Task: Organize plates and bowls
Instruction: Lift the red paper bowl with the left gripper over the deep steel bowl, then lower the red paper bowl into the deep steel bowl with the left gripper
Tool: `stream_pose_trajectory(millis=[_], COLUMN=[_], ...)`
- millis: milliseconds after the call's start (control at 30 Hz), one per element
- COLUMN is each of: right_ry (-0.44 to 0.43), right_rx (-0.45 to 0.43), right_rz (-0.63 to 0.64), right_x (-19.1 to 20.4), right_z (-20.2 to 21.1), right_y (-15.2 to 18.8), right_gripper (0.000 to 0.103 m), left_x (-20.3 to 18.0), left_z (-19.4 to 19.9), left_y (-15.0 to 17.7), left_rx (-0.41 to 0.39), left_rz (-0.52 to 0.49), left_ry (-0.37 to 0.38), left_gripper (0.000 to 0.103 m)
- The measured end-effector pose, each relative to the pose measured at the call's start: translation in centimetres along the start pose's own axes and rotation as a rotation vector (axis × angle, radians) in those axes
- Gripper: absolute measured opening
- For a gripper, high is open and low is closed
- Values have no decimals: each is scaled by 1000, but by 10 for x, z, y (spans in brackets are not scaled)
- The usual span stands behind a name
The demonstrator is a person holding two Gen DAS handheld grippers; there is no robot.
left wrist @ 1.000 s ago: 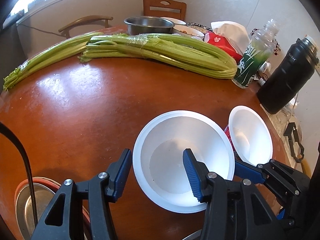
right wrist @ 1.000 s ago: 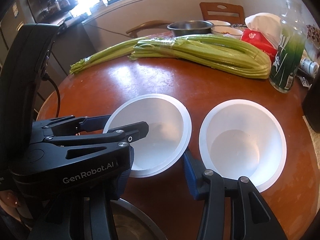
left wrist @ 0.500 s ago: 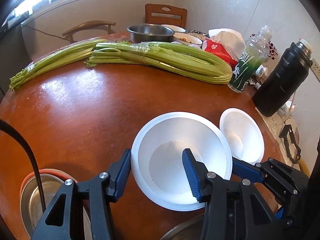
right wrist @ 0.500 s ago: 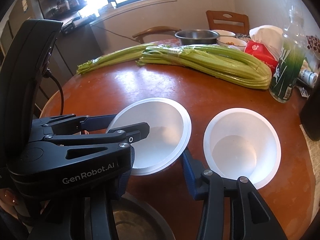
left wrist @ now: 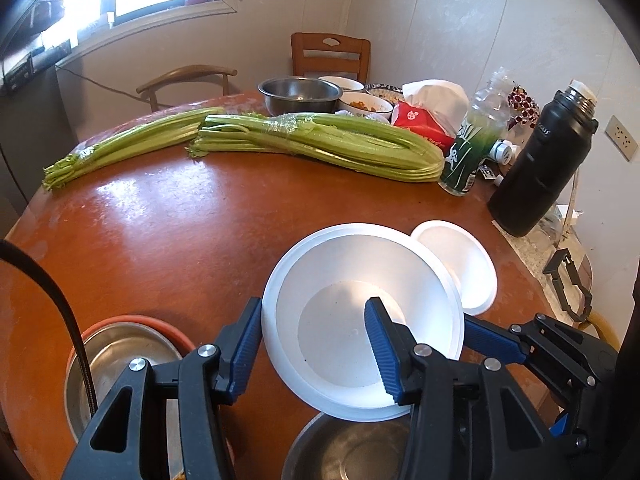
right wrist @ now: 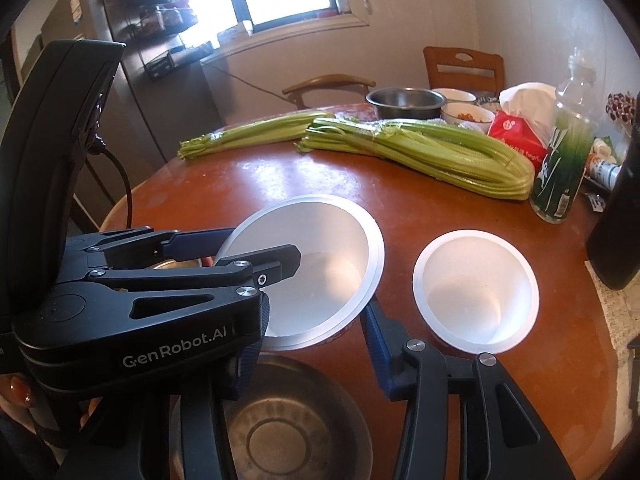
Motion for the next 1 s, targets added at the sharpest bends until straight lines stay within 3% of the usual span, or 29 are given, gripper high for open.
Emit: stream_pose_trajectory(millis=[500, 1000], right_ry=[-33, -47], right_rx=[-51, -44], right_rz=[37, 71], right_x=[17, 26], right_z=[45, 61], right_y=[19, 44], right_gripper=[50, 50], left_x=[-13, -21], left_z=[46, 58], left_y=[24, 53], left_rx=[-57, -50], left_rz=[2, 7], left_ry=[-20, -13], left_gripper=[51, 51])
Point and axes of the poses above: each gripper's, at about its wrist camera, not at the fingertips, and z roughly against the way its jaws point, x to its left, y to its underside, the point moved 8 cm from there along -z, roughly the way its jaws point, and after that the axes turned 1 degree about z, right-handed, at the moved point
